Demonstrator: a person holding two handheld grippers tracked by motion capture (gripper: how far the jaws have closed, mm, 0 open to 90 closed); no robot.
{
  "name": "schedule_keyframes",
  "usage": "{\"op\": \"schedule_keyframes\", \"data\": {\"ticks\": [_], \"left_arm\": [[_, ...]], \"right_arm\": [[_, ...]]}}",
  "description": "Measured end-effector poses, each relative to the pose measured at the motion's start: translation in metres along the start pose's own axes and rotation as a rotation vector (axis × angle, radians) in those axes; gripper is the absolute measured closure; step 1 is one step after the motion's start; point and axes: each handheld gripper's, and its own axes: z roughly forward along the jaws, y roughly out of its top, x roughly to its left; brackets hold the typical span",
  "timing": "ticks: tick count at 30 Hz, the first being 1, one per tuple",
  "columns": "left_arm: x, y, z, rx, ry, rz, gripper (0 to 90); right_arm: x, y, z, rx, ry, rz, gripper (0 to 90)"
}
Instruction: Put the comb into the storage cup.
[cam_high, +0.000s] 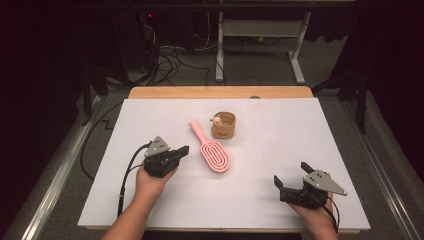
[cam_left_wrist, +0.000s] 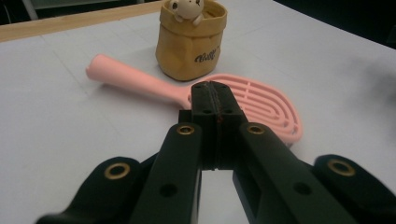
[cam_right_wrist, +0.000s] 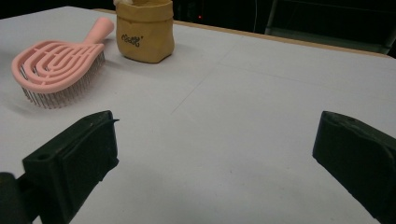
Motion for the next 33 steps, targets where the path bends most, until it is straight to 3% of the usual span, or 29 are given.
{"op": "schedule_keyframes", "data": {"ticks": [11, 15, 18, 21, 26, 33], "left_arm": [[-0.004, 0.026, 0.061, 0.101, 0.035, 0.016, 90.0], [-0.002, 0.031, 0.078, 0.137, 0.047, -0.001, 90.0], [0.002, 0.033, 0.088, 0.156, 0.047, -0.033, 90.0], [0.002, 0.035, 0.097, 0.186, 0.066, -0.017, 90.0], [0.009, 0.032, 0.108, 0.212, 0.074, -0.049, 90.0], [0.016, 0.028, 0.114, 0.232, 0.062, -0.061, 90.0]], "right_arm": [[-0.001, 0.000, 0.000, 0.000, 0.006, 0.006, 0.9], [-0.002, 0.000, -0.001, -0.003, 0.008, 0.005, 0.9], [-0.002, 0.000, -0.001, -0.005, 0.009, 0.009, 0.9], [-0.002, 0.000, -0.001, -0.006, 0.010, 0.011, 0.9], [-0.002, 0.000, -0.002, -0.008, 0.013, 0.008, 0.9], [-0.002, -0.001, 0.000, -0.005, 0.016, 0.011, 1.0]]}}
